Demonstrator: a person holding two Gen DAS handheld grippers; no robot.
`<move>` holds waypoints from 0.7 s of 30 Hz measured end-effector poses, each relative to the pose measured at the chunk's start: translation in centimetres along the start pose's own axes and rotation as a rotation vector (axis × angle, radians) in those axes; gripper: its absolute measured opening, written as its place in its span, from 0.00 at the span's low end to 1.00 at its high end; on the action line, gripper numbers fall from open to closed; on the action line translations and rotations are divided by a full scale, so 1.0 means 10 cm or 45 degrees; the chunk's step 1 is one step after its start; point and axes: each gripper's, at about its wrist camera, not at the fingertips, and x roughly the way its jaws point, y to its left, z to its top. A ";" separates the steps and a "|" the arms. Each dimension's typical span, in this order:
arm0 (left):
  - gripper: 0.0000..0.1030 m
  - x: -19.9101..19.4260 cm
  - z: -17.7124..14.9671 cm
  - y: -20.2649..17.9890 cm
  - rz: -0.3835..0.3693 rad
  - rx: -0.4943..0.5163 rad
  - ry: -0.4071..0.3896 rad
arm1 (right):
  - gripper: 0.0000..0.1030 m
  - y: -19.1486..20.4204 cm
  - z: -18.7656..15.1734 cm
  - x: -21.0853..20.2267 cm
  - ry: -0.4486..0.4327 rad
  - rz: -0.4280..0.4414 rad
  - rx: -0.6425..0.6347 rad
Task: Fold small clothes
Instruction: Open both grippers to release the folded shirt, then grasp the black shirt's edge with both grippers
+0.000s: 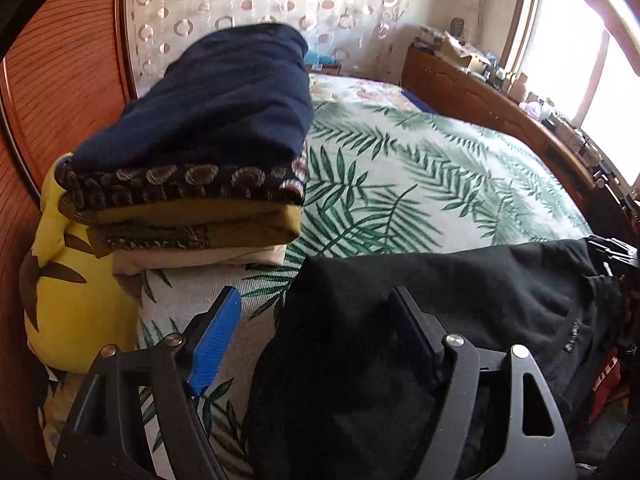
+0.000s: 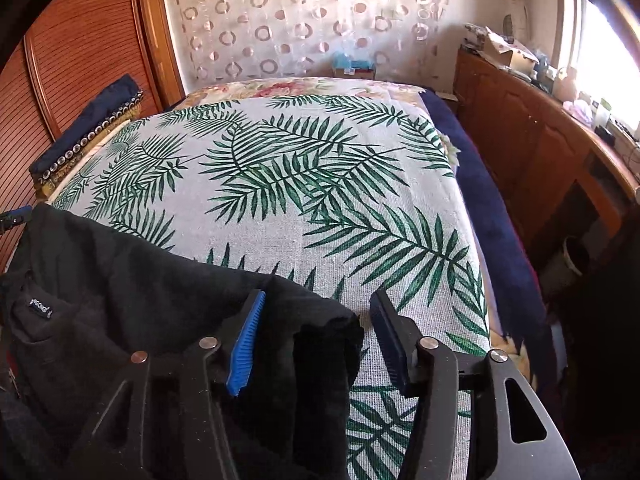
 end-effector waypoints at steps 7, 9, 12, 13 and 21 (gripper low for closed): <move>0.75 0.09 -0.04 0.00 0.019 0.010 0.018 | 0.60 0.03 -0.04 0.02 -0.009 -0.008 -0.018; 0.76 0.09 -0.05 -0.02 0.029 0.026 0.011 | 0.61 0.03 -0.05 0.02 -0.011 -0.003 -0.023; 0.79 0.12 -0.07 -0.09 0.058 0.069 0.012 | 0.64 0.04 -0.05 0.02 -0.010 0.000 -0.030; 0.80 0.12 -0.07 -0.11 0.069 0.077 0.012 | 0.64 0.04 -0.05 0.02 -0.011 0.002 -0.030; 0.80 0.12 -0.07 -0.12 0.065 0.065 0.016 | 0.66 0.05 -0.06 0.01 -0.012 0.001 -0.033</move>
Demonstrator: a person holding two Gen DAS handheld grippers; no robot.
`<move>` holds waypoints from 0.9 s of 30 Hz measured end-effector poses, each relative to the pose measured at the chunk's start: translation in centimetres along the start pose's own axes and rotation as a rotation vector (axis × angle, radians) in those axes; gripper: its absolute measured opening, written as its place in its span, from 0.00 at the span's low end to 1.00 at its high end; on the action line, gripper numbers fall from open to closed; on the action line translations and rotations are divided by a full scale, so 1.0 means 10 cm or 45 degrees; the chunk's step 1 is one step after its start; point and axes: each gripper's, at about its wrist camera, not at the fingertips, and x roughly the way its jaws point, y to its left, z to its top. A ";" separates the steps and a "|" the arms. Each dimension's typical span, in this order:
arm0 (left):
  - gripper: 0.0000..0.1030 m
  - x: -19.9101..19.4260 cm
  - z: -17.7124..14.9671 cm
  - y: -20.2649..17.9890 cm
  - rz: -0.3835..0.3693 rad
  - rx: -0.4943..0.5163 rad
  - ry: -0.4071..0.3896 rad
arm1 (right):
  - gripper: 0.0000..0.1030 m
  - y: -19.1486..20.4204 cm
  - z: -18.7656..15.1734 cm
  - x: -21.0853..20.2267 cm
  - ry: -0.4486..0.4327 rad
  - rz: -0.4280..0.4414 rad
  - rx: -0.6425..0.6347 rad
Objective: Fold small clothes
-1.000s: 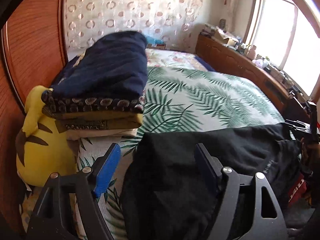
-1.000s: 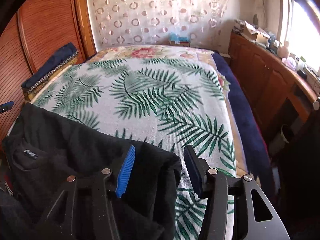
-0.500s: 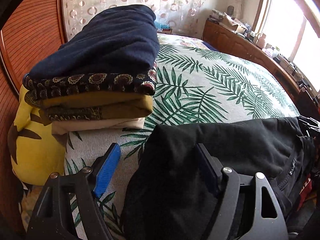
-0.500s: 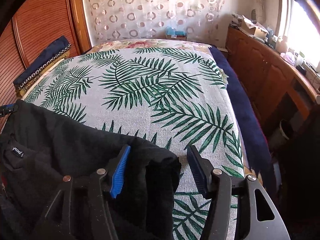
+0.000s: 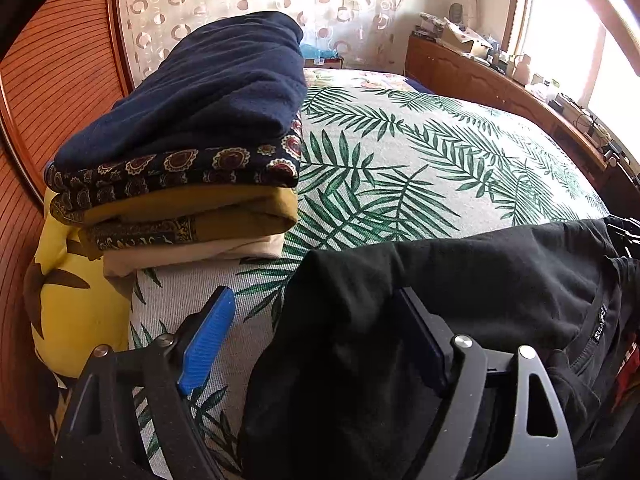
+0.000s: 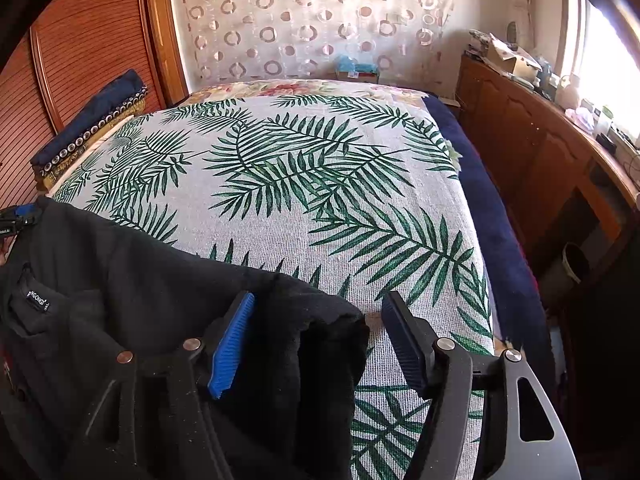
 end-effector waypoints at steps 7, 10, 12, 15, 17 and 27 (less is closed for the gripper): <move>0.80 0.00 0.00 0.00 0.001 0.000 0.000 | 0.67 0.00 0.00 0.00 0.001 -0.003 -0.002; 0.79 -0.01 0.01 0.00 -0.005 -0.011 -0.001 | 0.67 0.01 0.00 0.00 0.001 -0.003 -0.003; 0.54 -0.04 0.04 0.02 -0.063 -0.045 -0.011 | 0.58 0.04 0.00 -0.01 0.004 0.022 -0.034; 0.26 -0.04 0.09 0.02 -0.154 -0.051 0.025 | 0.22 0.15 -0.01 -0.04 -0.002 0.098 -0.106; 0.17 -0.06 0.10 -0.04 -0.171 -0.013 0.042 | 0.15 0.21 0.00 -0.05 0.024 0.111 -0.113; 0.12 -1.24 0.24 -0.32 -0.304 0.067 -0.267 | 0.11 0.13 0.18 -0.92 -0.183 0.187 -0.057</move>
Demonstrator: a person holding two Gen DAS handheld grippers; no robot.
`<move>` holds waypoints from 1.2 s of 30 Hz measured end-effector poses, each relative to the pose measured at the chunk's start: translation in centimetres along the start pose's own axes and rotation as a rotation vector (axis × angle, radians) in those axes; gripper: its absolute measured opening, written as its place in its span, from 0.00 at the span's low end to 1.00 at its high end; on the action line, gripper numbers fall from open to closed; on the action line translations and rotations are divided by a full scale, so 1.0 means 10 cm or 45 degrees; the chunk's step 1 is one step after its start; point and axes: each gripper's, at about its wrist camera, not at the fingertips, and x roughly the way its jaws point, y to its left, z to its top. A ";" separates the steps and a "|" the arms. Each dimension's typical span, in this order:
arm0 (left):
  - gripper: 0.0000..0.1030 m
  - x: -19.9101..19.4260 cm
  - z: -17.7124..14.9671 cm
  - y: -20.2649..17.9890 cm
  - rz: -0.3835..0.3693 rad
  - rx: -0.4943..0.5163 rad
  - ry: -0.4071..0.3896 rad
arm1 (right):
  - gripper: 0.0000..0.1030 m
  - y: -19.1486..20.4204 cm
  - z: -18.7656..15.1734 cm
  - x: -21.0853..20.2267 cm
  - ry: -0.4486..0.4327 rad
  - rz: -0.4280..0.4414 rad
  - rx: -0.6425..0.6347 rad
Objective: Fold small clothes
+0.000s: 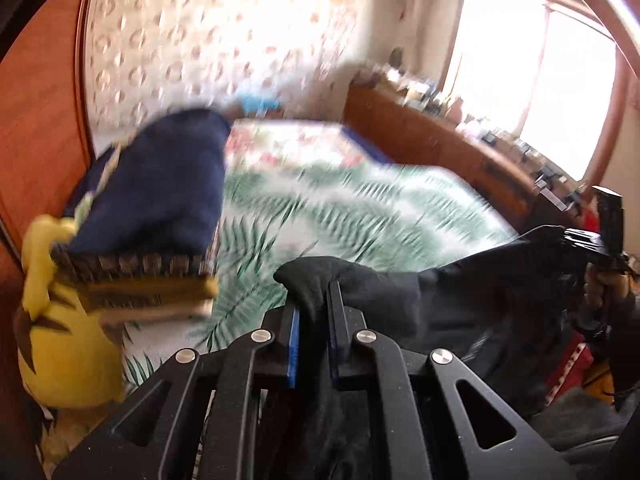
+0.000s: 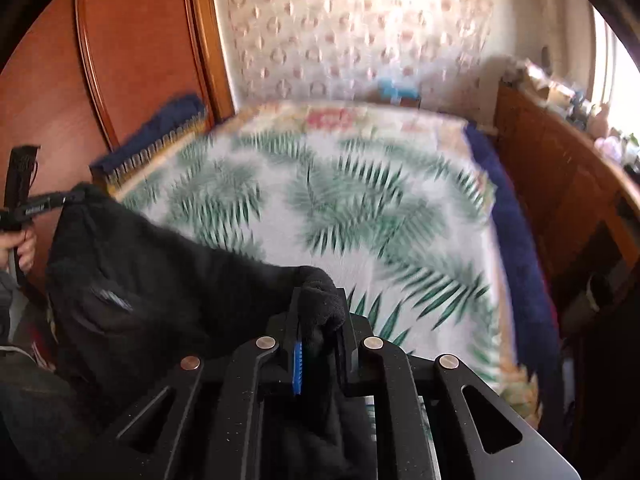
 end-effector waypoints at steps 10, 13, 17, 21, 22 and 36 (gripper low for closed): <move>0.11 -1.11 0.60 -0.18 -0.073 0.017 -0.394 | 0.10 0.12 0.56 -1.44 -0.441 -0.121 -0.025; 0.12 -1.37 0.77 -0.22 -0.067 0.038 -0.486 | 0.10 0.18 0.69 -1.75 -0.520 -0.155 -0.073; 0.12 -1.50 0.96 -0.26 -0.075 0.058 -0.567 | 0.10 0.25 0.86 -2.19 -0.620 -0.183 -0.121; 0.12 -1.65 1.12 -0.31 -0.077 0.076 -0.634 | 0.10 0.30 0.99 -2.51 -0.682 -0.206 -0.164; 0.12 -1.67 1.14 -0.32 -0.076 0.078 -0.644 | 0.10 0.32 1.01 -2.57 -0.692 -0.209 -0.175; 0.12 -1.10 1.57 -0.20 0.044 0.103 -0.623 | 0.10 0.30 1.21 -1.80 -0.614 -0.296 -0.206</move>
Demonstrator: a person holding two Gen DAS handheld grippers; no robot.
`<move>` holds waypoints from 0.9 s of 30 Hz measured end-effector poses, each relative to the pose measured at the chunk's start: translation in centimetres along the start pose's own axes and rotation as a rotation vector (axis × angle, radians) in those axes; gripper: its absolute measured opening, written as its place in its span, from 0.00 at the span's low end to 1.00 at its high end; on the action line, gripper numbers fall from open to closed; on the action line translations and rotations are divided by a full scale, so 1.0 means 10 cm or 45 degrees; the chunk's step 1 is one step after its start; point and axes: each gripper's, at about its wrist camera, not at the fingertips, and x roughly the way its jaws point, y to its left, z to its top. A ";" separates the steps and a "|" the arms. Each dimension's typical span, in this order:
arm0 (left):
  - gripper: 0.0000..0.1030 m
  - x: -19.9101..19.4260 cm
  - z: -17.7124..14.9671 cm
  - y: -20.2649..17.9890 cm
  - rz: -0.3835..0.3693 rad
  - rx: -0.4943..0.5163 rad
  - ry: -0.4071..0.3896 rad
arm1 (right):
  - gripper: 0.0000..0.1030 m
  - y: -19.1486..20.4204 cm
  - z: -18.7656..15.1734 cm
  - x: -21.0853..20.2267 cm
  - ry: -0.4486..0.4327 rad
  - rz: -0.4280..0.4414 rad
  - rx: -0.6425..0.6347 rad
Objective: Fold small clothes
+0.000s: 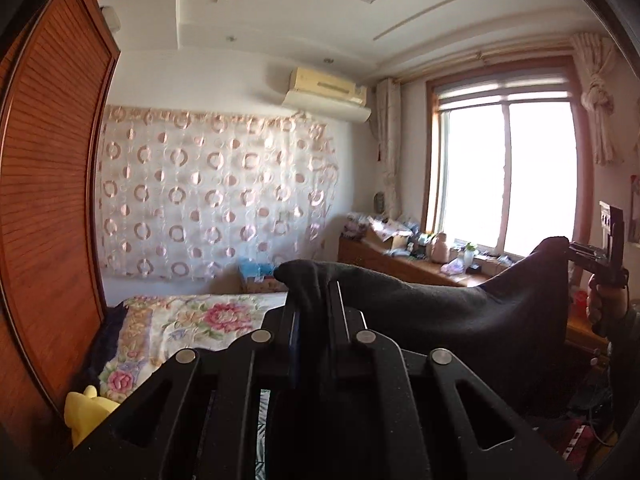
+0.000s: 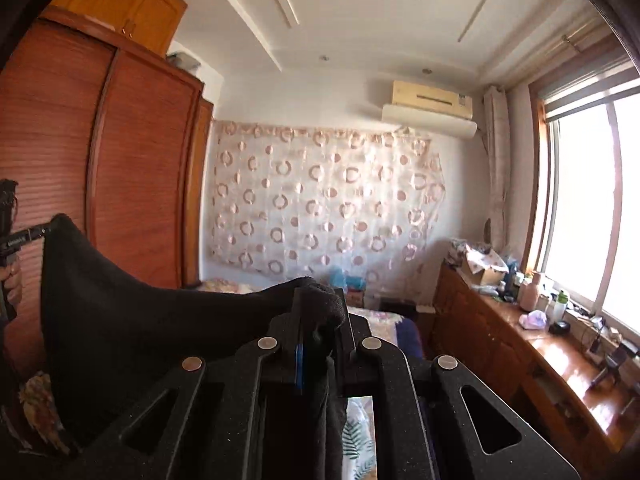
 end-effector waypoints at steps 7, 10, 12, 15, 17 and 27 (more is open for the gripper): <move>0.12 1.14 -0.66 0.36 0.105 -0.018 0.219 | 0.10 0.03 -0.48 1.29 0.246 0.029 -0.010; 0.12 1.54 -0.90 0.43 0.131 -0.020 0.310 | 0.10 0.04 -0.74 1.82 0.348 0.038 -0.010; 0.12 1.72 -1.00 0.44 0.147 -0.011 0.353 | 0.10 0.08 -0.87 2.12 0.398 0.047 -0.022; 0.12 2.01 -1.21 0.46 0.164 -0.004 0.436 | 0.11 0.10 -1.01 2.53 0.493 0.050 -0.017; 0.12 2.11 -1.27 0.46 0.174 0.001 0.464 | 0.11 0.09 -1.09 2.76 0.539 0.046 0.000; 0.13 2.35 -1.34 0.46 0.197 0.005 0.528 | 0.11 -0.09 -0.87 3.44 0.646 0.018 0.061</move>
